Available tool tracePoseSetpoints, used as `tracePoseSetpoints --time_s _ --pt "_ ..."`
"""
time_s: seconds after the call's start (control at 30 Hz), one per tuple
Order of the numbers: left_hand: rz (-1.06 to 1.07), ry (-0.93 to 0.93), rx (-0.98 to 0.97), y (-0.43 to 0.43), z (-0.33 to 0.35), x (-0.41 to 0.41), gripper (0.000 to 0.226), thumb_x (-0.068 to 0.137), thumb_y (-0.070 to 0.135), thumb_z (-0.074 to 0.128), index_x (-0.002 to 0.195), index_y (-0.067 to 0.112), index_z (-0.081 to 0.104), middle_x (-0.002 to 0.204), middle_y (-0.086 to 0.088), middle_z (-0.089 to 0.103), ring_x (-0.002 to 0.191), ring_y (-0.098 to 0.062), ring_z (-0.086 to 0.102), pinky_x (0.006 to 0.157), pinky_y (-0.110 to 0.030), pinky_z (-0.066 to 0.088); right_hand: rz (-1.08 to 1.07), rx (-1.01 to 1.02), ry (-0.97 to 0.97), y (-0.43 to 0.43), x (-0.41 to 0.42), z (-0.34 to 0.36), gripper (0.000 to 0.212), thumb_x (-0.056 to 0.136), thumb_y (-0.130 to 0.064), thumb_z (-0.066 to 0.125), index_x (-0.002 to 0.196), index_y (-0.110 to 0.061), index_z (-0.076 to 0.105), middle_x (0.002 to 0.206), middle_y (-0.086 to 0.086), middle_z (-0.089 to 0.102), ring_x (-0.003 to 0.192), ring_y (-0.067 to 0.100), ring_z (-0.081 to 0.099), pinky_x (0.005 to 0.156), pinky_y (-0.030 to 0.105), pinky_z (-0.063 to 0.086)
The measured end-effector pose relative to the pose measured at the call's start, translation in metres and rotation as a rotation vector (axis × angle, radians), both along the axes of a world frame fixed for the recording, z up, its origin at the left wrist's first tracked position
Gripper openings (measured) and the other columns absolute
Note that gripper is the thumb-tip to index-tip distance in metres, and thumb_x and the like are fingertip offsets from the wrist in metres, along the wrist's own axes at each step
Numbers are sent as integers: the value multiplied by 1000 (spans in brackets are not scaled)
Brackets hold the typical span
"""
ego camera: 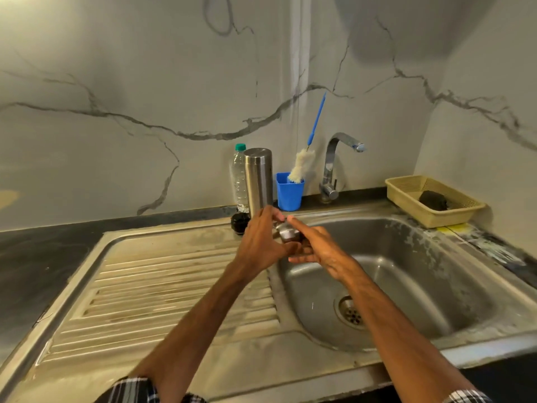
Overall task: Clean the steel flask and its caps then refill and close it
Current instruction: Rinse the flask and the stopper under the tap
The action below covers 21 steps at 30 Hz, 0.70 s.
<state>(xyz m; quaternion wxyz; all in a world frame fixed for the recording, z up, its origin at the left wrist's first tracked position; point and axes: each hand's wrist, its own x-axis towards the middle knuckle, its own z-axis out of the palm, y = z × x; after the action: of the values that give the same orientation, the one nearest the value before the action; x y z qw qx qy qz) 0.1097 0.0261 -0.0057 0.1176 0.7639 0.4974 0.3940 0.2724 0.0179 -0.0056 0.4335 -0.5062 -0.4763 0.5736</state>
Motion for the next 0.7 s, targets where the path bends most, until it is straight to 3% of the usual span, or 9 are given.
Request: tracePoseSetpoints --time_s 0.1,0.2,0.33,0.47,0.6,0.7 --pt "-18 -58 17 5 0 29 64 64 45 91 107 28 47 107 10 50 95 1 48 81 -16 42 -21 46 71 0 29 6 46 86 -40 77 111 -2 72 97 14 77 86 24 74 82 39 62" --pt "-78 -11 -22 12 -2 51 62 68 43 90 110 26 48 113 7 49 99 -6 50 85 -21 44 -107 78 120 5 55 6 46 77 -27 83 111 2 72 94 12 77 86 22 74 73 31 60" --pt "-114 243 -119 33 -4 67 52 84 26 79 126 22 49 130 0 50 118 -15 48 95 -26 38 -279 68 -134 31 84 -13 52 68 -20 91 113 -7 70 101 9 77 90 23 75 78 37 63" --pt "-61 240 -114 63 3 83 45 91 17 71 131 16 51 133 -5 52 121 -19 49 96 -26 39 -413 102 -418 48 102 -31 60 60 -20 96 112 -16 66 107 -1 71 96 17 68 85 32 59" --pt "-16 201 -77 106 17 113 36 93 26 70 121 13 52 123 -8 58 111 -24 56 98 -42 51 -462 140 -453 53 106 -35 57 62 -21 95 112 -15 67 105 -1 70 97 16 66 78 20 50" --pt "-15 192 -55 134 25 138 39 95 32 66 124 12 51 120 -10 59 107 -26 58 94 -44 54 -470 188 -465 52 108 -37 46 62 -19 95 97 -21 66 97 -3 70 89 13 66 67 13 46"
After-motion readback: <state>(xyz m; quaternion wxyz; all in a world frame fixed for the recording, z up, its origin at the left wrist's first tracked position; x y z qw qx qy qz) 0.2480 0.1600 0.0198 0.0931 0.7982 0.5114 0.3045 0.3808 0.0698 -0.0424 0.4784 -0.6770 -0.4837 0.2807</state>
